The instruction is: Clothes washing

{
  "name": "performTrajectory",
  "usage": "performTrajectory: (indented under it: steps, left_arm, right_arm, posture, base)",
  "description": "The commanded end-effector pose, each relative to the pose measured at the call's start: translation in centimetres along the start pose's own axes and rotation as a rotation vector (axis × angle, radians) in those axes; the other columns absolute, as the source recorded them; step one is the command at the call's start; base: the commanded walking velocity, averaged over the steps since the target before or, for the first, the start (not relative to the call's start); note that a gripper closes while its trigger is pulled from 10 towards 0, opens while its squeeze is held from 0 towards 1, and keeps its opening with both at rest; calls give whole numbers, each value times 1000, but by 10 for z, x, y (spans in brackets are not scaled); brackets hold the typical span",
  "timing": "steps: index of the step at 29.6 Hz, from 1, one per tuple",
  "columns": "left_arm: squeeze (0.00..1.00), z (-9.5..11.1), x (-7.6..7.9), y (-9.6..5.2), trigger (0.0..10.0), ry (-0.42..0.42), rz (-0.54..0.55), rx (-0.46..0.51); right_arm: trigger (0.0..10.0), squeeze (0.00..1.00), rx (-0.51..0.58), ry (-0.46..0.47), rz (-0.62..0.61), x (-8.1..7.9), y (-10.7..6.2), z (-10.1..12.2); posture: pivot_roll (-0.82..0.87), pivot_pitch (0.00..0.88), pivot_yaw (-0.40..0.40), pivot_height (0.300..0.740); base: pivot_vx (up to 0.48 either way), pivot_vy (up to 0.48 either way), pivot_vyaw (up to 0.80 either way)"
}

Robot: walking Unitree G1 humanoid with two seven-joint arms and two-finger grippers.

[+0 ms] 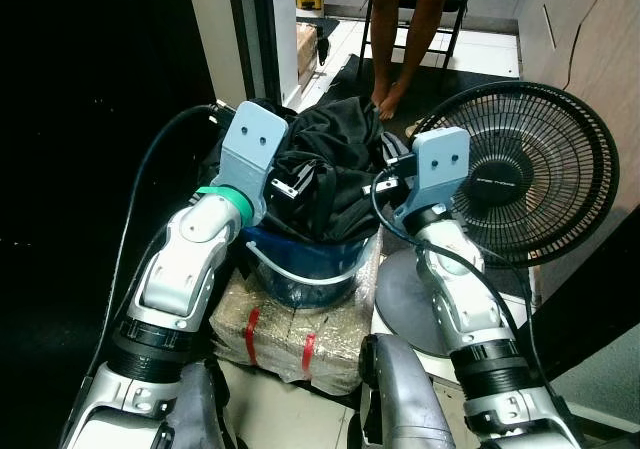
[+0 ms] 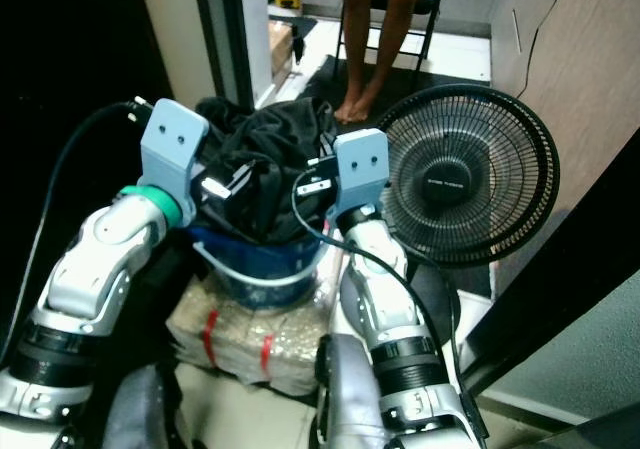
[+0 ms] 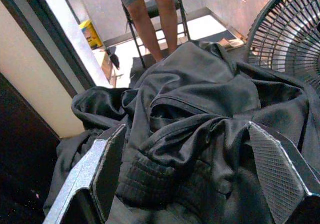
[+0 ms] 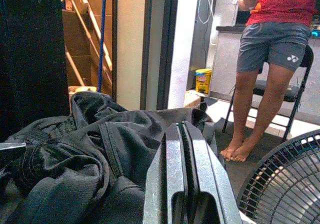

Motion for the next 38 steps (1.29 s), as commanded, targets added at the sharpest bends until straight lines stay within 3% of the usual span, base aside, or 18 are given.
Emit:
performTrajectory:
  steps: [1, 27, 28, 38]
  left_arm:
    - [0, -2, 0, -1, 10000, 6, -1, -16]
    - [0, -1, 0, -2, 10000, 13, -4, -25]
    - [0, -13, 9, 15, 10000, 31, -31, -90]
    - [0, -8, -3, 15, 10000, 7, 14, -60]
  right_arm:
    - [10000, 0, 1, -5, 5, -2, 1, 0]
    - [10000, 0, 3, -5, 5, -2, 1, 0]
    - [10000, 0, -7, -4, -14, 0, -2, -3]
    - [10000, 0, -3, -10, -29, 5, -1, 0]
  posture:
    - [-22, 12, 37, 480]
    - [-22, 12, 37, 480]
    - [-32, 104, 87, 480]
    - [-21, 85, 57, 480]
  base:
    - [0, 0, 0]
    - [0, 0, 0]
    - [0, 0, 0]
    - [0, 0, 0]
Point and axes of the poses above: a point about 5 cm out from each wrist's last joint towards the gripper, its own y axis pointing out of the wrist towards the gripper, its own z axis along the axis of the wrist's last joint, x = y × z, the point moved 1 cm from there along y, pointing out of the wrist towards the gripper, and after that the axes turned 3 degrees about y, right-handed, at the moved point
